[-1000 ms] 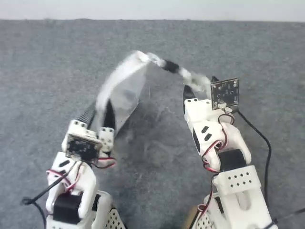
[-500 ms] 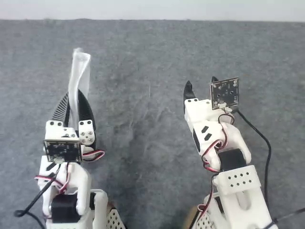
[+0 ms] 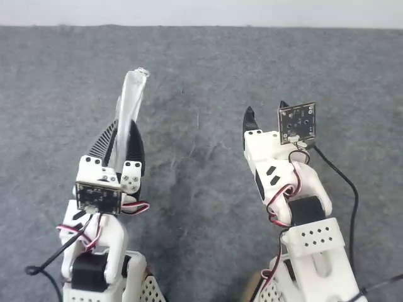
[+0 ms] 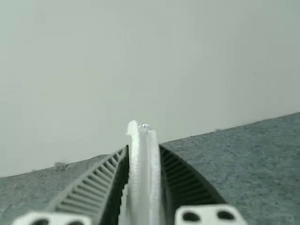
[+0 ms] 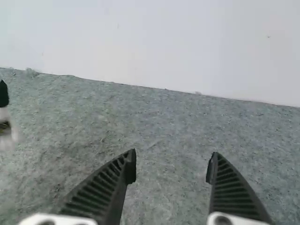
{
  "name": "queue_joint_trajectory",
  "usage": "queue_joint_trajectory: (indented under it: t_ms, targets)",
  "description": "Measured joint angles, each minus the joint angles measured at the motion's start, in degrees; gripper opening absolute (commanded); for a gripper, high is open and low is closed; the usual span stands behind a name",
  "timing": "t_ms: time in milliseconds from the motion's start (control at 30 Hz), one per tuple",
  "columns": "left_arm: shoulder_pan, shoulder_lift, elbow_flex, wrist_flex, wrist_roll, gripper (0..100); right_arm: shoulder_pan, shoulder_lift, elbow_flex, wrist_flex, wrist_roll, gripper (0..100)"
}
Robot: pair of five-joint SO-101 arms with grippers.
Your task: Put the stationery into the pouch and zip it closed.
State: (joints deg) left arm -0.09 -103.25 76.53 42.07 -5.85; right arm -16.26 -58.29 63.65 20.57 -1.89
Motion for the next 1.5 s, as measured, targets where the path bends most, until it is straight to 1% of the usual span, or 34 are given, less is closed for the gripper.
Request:
queue_joint_trajectory:
  t_ms: [200,300,367,500,633,800,967,1100,1233,1400,1500]
  targets:
    - [0.35,0.0,0.0,0.0,0.0,14,-0.09,0.0,0.0,0.0,0.0,22.4]
    - [2.29,0.0,0.09,0.0,0.0,14,-0.09,0.0,0.0,0.0,0.0,22.4]
    - [3.87,0.0,0.09,1.14,0.0,17,-0.09,0.0,0.0,0.0,0.0,22.4]
    - [6.24,0.0,-0.79,6.33,0.35,23,-0.09,0.0,0.0,0.0,0.0,22.5]
    - [6.59,0.0,-3.34,10.37,6.15,28,-0.09,0.0,0.0,0.0,0.0,22.5]
    - [6.59,0.0,-5.36,12.84,11.25,30,-0.09,0.0,0.0,0.0,0.0,22.5]
    - [6.42,0.0,-5.71,12.84,16.18,31,-0.09,0.0,0.0,0.0,0.0,22.5]
    - [6.42,0.0,-7.3,13.1,18.64,31,-0.09,0.0,0.0,0.0,0.0,22.4]
    - [6.42,0.0,-8.0,14.77,19.16,31,-0.09,0.0,0.0,0.0,0.0,22.4]
    - [6.42,0.0,-8.18,14.77,19.16,30,-0.09,0.0,0.0,0.0,0.0,22.4]
    - [6.42,0.0,-8.18,14.77,19.43,25,-0.09,0.0,0.0,0.7,0.0,22.4]
